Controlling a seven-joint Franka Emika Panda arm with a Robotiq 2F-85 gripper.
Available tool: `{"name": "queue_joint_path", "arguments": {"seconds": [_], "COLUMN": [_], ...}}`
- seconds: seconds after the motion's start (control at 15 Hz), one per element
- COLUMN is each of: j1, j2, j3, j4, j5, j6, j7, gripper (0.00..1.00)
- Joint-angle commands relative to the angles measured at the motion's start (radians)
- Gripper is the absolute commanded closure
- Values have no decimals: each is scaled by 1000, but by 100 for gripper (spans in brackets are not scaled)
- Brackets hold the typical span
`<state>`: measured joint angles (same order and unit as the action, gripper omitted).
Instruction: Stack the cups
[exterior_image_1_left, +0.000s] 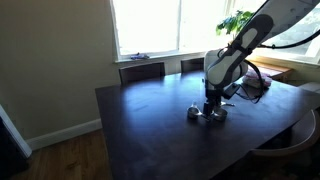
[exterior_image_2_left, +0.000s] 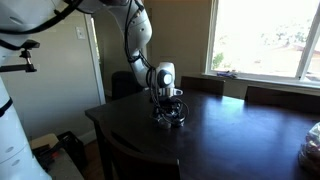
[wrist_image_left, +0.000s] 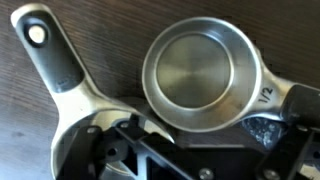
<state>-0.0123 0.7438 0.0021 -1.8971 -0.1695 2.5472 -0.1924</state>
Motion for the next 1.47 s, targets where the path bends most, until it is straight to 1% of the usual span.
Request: {"name": "queue_joint_path", "arguments": {"seconds": [0.0, 0.2, 0.33, 0.8, 0.87, 0.93, 1.27, 1.33, 1.4], "j1": [-2, -26, -36, -25, -39, -37, -21, -16, -19], "j2": [-86, -119, -146, -224, -277, -293, -385, -392, -398], "j3": [-2, 24, 39, 50, 56, 57, 62, 60, 66], "j4": [-143, -160, -168, -179, -219, -225, -247, -245, -247], "j5": [-16, 17, 42, 91, 103, 114, 219, 242, 266], "j6": [127, 154, 148, 78, 66, 56, -57, -75, -73], "j7": [-1, -14, -12, 3, -10, -4, 62, 89, 85], "gripper": [0, 0, 0, 0, 0, 0, 0, 0, 0]}}
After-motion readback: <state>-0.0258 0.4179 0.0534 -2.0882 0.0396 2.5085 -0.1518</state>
